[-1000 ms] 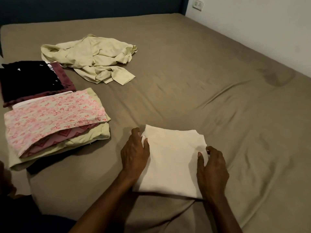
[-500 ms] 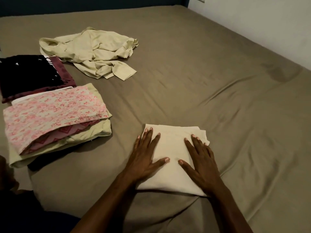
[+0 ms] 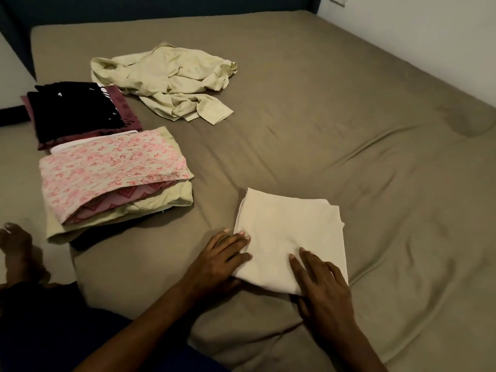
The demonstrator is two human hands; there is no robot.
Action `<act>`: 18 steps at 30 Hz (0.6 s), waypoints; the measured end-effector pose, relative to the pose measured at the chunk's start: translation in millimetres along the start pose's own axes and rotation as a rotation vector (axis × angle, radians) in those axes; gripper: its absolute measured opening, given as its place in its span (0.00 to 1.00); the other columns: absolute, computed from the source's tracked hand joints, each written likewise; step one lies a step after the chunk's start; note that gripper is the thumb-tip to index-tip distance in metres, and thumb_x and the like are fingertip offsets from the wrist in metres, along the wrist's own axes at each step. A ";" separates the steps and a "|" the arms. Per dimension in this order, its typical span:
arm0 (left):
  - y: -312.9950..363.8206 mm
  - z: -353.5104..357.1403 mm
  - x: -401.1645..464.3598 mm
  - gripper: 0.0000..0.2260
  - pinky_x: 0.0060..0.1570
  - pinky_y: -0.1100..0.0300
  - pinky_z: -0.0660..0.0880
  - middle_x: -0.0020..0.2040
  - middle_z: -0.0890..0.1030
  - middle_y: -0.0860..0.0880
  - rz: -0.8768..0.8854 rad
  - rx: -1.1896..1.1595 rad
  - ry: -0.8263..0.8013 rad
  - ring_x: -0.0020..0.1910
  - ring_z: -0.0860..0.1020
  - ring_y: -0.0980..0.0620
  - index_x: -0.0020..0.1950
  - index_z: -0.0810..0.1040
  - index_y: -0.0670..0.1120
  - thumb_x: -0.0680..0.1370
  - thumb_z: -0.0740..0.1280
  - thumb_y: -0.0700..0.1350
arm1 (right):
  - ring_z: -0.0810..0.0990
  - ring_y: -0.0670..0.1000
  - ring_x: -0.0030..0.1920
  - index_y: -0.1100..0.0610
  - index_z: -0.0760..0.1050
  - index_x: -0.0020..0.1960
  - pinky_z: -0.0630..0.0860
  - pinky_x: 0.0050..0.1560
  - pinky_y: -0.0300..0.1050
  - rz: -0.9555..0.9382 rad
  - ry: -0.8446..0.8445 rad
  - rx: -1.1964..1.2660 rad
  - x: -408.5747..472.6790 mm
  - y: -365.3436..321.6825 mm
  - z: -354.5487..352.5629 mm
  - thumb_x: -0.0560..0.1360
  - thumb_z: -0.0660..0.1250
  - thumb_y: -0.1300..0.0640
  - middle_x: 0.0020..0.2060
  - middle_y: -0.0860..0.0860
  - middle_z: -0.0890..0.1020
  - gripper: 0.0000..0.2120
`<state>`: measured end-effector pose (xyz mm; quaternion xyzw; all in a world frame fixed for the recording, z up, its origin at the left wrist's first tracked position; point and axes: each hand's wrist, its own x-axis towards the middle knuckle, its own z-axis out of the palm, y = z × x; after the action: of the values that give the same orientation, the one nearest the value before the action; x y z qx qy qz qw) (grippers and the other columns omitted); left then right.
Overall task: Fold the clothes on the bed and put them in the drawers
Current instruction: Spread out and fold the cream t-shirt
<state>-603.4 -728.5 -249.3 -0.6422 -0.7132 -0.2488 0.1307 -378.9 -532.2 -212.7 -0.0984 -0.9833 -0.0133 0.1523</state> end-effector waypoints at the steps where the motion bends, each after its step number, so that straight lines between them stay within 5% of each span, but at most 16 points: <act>1: -0.1 -1.4 3.8 0.18 0.69 0.39 0.70 0.68 0.80 0.42 -0.023 -0.037 0.043 0.71 0.75 0.43 0.60 0.84 0.43 0.79 0.68 0.55 | 0.82 0.62 0.62 0.60 0.79 0.69 0.76 0.59 0.56 0.008 -0.002 0.006 5.2 -7.0 0.5 0.69 0.63 0.54 0.67 0.61 0.80 0.29; 4: 3.7 -16.6 17.8 0.17 0.74 0.39 0.65 0.62 0.83 0.47 -0.169 -0.204 0.181 0.67 0.79 0.49 0.60 0.83 0.41 0.75 0.71 0.49 | 0.85 0.61 0.42 0.58 0.79 0.65 0.80 0.38 0.50 0.097 0.021 0.089 27.5 -12.8 -17.2 0.65 0.58 0.54 0.53 0.58 0.86 0.30; 6: 7.9 -37.1 38.9 0.15 0.74 0.42 0.65 0.56 0.84 0.48 -0.269 -0.246 0.299 0.57 0.82 0.51 0.58 0.83 0.40 0.75 0.69 0.47 | 0.83 0.59 0.38 0.53 0.75 0.66 0.78 0.32 0.47 0.116 0.091 0.157 53.4 -4.5 -43.5 0.65 0.58 0.54 0.48 0.54 0.86 0.30; 9: 15.3 -82.0 90.0 0.08 0.56 0.51 0.76 0.49 0.82 0.50 -0.425 -0.309 0.464 0.48 0.80 0.51 0.56 0.81 0.43 0.80 0.66 0.45 | 0.85 0.54 0.47 0.50 0.78 0.64 0.80 0.44 0.49 0.083 0.063 0.509 95.5 9.2 -92.7 0.73 0.63 0.56 0.51 0.49 0.86 0.20; 12: 3.8 -121.7 145.2 0.10 0.38 0.50 0.74 0.39 0.80 0.50 -0.474 -0.300 0.468 0.39 0.79 0.50 0.51 0.78 0.44 0.83 0.67 0.50 | 0.85 0.51 0.49 0.54 0.81 0.55 0.79 0.49 0.51 0.213 -0.036 0.976 136.9 21.4 -127.1 0.80 0.70 0.62 0.48 0.49 0.86 0.07; 15: -19.4 -137.2 188.3 0.17 0.38 0.47 0.74 0.36 0.79 0.51 -0.492 -0.246 0.405 0.38 0.79 0.47 0.45 0.78 0.46 0.81 0.66 0.60 | 0.86 0.55 0.50 0.62 0.83 0.56 0.81 0.49 0.49 0.431 -0.115 1.361 158.1 26.3 -140.6 0.79 0.69 0.66 0.51 0.58 0.87 0.07; 18: -35.2 -121.0 211.7 0.24 0.43 0.49 0.76 0.42 0.83 0.51 -0.594 -0.199 0.198 0.44 0.82 0.46 0.49 0.79 0.49 0.77 0.62 0.69 | 0.87 0.55 0.48 0.63 0.83 0.56 0.83 0.46 0.46 0.639 -0.232 1.431 162.3 38.7 -123.8 0.78 0.70 0.63 0.50 0.58 0.88 0.07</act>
<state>-683.9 -613.4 -46.9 -0.3885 -0.8252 -0.4059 0.0577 -486.2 -470.4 -45.8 -0.2549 -0.6868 0.6769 0.0716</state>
